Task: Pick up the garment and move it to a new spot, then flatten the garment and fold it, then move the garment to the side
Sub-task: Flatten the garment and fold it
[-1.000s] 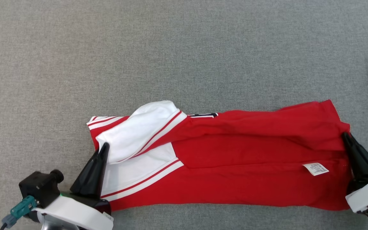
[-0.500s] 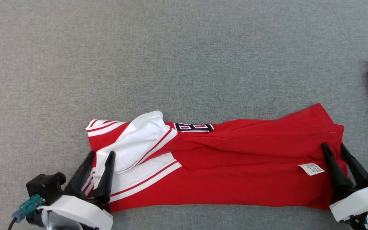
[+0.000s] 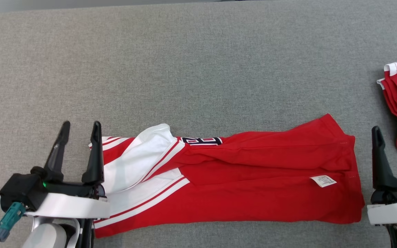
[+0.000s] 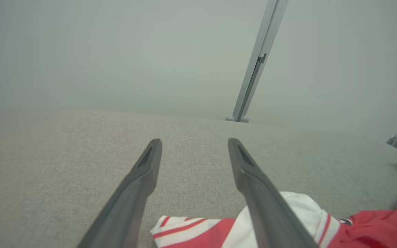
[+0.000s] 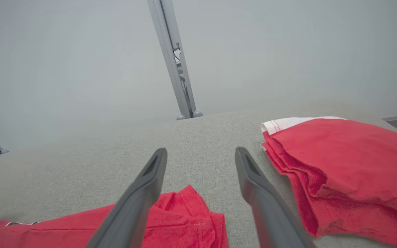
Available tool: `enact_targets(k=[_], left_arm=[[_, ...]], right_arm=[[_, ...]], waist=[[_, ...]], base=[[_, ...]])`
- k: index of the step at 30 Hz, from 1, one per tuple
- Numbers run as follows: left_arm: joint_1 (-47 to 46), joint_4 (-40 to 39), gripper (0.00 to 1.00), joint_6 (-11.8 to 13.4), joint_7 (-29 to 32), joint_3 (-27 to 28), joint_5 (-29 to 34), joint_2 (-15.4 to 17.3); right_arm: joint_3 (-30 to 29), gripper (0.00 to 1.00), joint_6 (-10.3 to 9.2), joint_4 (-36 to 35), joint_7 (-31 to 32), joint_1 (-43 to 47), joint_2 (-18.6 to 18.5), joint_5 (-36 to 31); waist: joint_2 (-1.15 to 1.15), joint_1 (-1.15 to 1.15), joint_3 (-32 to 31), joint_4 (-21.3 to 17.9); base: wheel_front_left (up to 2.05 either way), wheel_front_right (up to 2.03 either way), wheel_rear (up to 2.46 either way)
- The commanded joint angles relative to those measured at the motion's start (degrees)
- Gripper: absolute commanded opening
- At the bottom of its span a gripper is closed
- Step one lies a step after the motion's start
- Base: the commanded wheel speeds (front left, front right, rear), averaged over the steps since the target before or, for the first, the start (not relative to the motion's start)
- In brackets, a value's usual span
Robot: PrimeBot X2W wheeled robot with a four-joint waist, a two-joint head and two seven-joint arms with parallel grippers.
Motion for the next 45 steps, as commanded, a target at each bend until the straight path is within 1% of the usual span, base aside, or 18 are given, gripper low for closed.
enact_targets(k=[1,3,7,9,13,17,26,33,37,42,45], left_arm=[[-1.3,-0.7,1.0,0.1,-0.3,0.7,1.0,0.1],[-2.1,-2.2,1.0,0.3,-0.4,1.7,2.9,-0.1],[-2.6,-5.1,1.0,-0.4,-0.4,4.6,6.6,-0.8],[-1.9,-5.8,1.0,-0.5,-0.4,5.6,7.5,-0.9],[-0.7,-6.1,1.0,-1.6,-0.4,7.1,8.4,-1.0],[1.0,-5.0,1.0,-2.6,-0.4,7.7,8.8,-1.4],[1.3,-3.5,1.0,-4.4,-0.4,7.7,9.6,-2.6],[1.0,-3.4,1.0,-5.0,-0.4,7.3,10.1,-2.8],[0.5,-3.3,1.0,-5.1,-0.4,6.9,10.4,-3.0],[-0.8,-3.6,1.0,-5.6,-0.3,5.8,10.6,-3.0],[-1.0,-3.2,1.0,-5.8,-0.3,5.6,10.4,-3.1]], right_arm=[[-0.5,1.0,0.03,-0.7,-0.7,-0.9,0.2,-0.8],[-0.7,1.0,0.03,-1.8,-1.4,-1.6,0.6,-2.7],[0.0,1.0,0.03,-3.2,-1.7,-3.0,0.8,-5.9],[0.4,1.0,0.03,-3.2,-1.6,-2.8,0.9,-6.4],[1.3,1.0,0.02,-2.4,-1.4,-2.3,1.1,-6.7],[1.9,1.0,0.02,-1.7,-1.2,-1.9,1.3,-7.0],[1.3,1.0,0.02,-0.8,-0.7,-1.0,1.5,-7.0],[0.4,1.0,0.02,0.2,-0.6,-1.5,1.5,-7.0],[-0.5,1.0,0.03,2.6,-0.2,-2.8,0.6,-6.0],[-0.5,1.0,0.02,9.2,-0.6,-3.3,-1.2,-4.5],[0.4,1.0,0.03,13.7,-1.6,-3.7,-1.4,-3.4]], waist=[[0.0,0.0,-0.3,0.0],[0.0,0.0,-0.6,-0.1],[0.0,0.0,-1.9,0.0],[0.0,0.0,-2.5,0.2],[0.0,0.0,-3.1,0.3],[0.0,0.0,-3.6,0.5],[0.0,0.0,-4.4,1.1],[0.0,0.0,-4.6,1.4],[0.0,0.0,-4.4,1.6],[0.0,0.0,-3.5,2.7],[0.0,0.0,-3.1,3.1]], base=[[0.0,0.0,0.0],[0.0,0.0,0.0],[0.0,0.0,0.0],[0.0,0.0,0.0],[0.0,0.0,0.0],[0.0,0.0,0.0],[0.0,0.0,0.0],[0.0,0.0,0.0],[0.0,0.0,0.0],[0.0,0.0,0.0],[0.0,0.0,0.0]])
